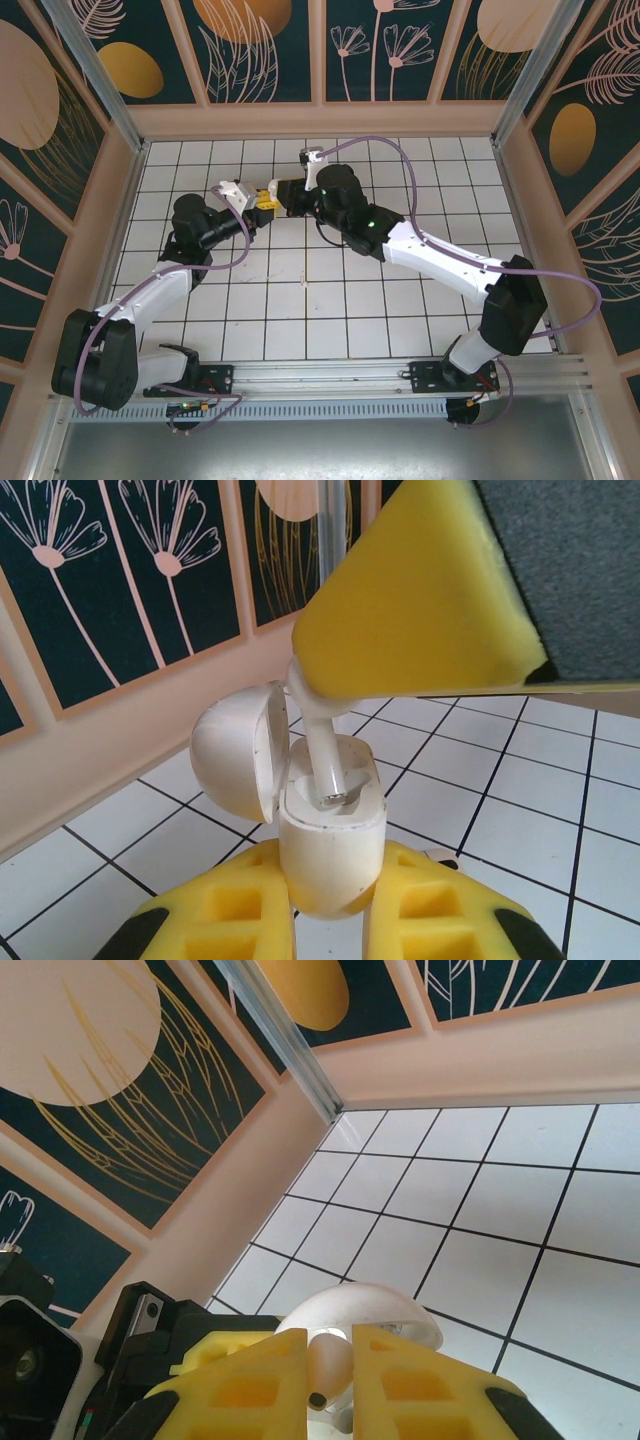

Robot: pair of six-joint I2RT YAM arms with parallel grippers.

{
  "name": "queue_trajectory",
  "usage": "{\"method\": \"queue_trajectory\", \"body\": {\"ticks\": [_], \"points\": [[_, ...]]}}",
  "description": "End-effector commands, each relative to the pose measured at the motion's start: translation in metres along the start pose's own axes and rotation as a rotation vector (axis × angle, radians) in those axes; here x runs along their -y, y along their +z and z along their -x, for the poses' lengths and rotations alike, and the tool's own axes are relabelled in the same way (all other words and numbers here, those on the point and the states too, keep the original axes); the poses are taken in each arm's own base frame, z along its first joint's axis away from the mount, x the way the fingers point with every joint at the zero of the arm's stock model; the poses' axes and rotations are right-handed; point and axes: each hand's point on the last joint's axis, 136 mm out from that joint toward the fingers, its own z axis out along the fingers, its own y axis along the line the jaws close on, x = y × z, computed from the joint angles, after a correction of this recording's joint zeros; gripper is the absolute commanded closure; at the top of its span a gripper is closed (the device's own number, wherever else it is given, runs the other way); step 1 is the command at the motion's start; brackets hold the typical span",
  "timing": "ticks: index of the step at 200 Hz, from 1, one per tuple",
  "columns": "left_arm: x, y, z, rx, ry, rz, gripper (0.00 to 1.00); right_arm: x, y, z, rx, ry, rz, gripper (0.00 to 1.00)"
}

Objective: Insert wireless bluetooth earbuds into charging case

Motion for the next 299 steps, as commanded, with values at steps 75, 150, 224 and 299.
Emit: {"method": "queue_trajectory", "body": {"ticks": [75, 150, 224, 299], "points": [[-0.005, -0.005, 0.036, 0.079, 0.095, 0.046, 0.90, 0.001, -0.001, 0.001, -0.020, -0.087, -0.104, 0.85], [-0.007, -0.008, 0.044, 0.094, 0.119, 0.075, 0.90, -0.003, 0.011, -0.017, -0.078, -0.156, -0.160, 0.86], [-0.010, -0.011, 0.046, 0.098, 0.127, 0.102, 0.90, 0.000, 0.012, -0.022, -0.086, -0.213, -0.254, 0.86], [-0.011, -0.011, 0.048, 0.103, 0.131, 0.109, 0.90, -0.001, 0.012, -0.025, -0.090, -0.221, -0.255, 0.85]]}}
